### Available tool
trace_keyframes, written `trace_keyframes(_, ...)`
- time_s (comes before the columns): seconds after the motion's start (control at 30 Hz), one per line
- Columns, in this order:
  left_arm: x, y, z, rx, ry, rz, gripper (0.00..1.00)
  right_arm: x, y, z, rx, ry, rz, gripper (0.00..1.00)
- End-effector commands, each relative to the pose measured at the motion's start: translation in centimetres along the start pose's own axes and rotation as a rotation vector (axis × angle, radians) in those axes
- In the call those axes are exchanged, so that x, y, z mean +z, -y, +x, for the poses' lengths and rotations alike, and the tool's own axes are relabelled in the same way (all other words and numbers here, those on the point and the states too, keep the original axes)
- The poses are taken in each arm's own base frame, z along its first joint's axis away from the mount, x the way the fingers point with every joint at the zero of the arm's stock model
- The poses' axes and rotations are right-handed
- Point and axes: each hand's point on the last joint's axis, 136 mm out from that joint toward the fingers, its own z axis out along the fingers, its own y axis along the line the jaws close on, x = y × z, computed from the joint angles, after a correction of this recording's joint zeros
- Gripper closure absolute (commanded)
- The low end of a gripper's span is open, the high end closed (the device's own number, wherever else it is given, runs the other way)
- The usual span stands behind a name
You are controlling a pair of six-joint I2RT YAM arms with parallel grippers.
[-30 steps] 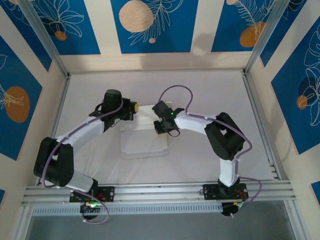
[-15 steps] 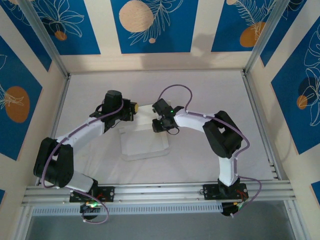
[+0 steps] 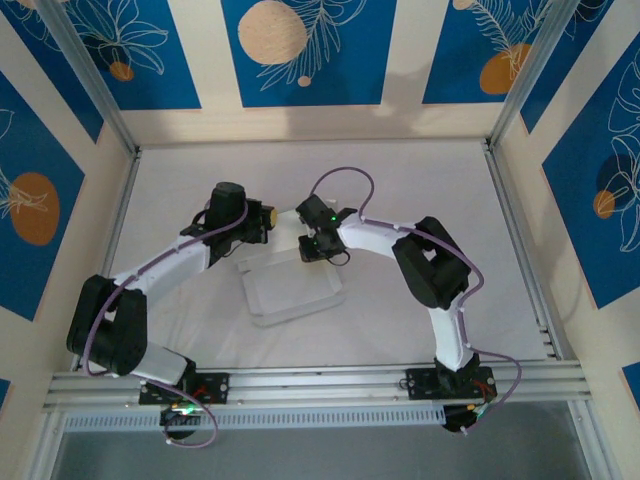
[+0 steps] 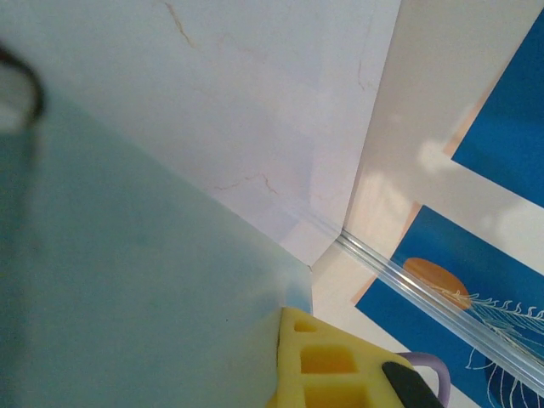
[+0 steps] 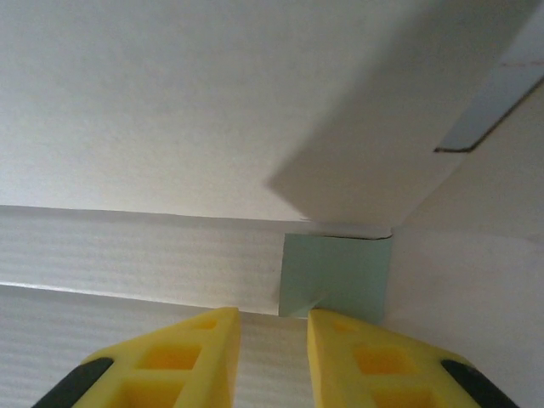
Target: Fold the paper box
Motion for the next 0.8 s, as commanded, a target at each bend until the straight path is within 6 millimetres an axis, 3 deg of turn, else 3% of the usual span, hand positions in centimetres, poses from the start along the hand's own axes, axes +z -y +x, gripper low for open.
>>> trace_keyframes(0.0, -0.3, -1.5, 2.9, 0.021, -0.106, -0.04, 1.0, 1.4, 0.6, 1.5, 0.002, -0.025, 0.046, 0.69)
trace_keyframes(0.1, -0.4, -1.4, 2.5, 0.026, -0.092, -0.029, 1.0, -0.5, -0.1, 0.7, -0.013, 0.057, -0.003, 0.62)
trace_keyframes(0.2, -0.6, -0.7, 2.1, 0.07, -0.072, -0.006, 1.0, -3.5, -0.8, -0.1, -0.041, 0.15, -0.061, 0.53)
trace_keyframes(0.37, -0.7, 0.7, 1.7, 0.166, -0.046, 0.051, 1.0, -9.4, -1.4, -1.3, -0.045, 0.28, -0.181, 0.5)
trace_keyframes(0.53, -0.1, 1.7, 2.6, 0.242, -0.096, 0.119, 1.0, -13.6, -1.0, -1.3, -0.021, 0.344, -0.273, 0.47)
trace_keyframes(0.63, -0.3, 2.2, 3.0, 0.281, -0.106, 0.182, 1.0, -16.6, 0.1, -1.5, 0.012, 0.414, -0.297, 0.47)
trace_keyframes(0.77, -0.7, 2.7, 3.4, 0.353, -0.116, 0.26, 1.0, -19.6, 3.7, -1.5, 0.11, 0.464, -0.256, 0.49)
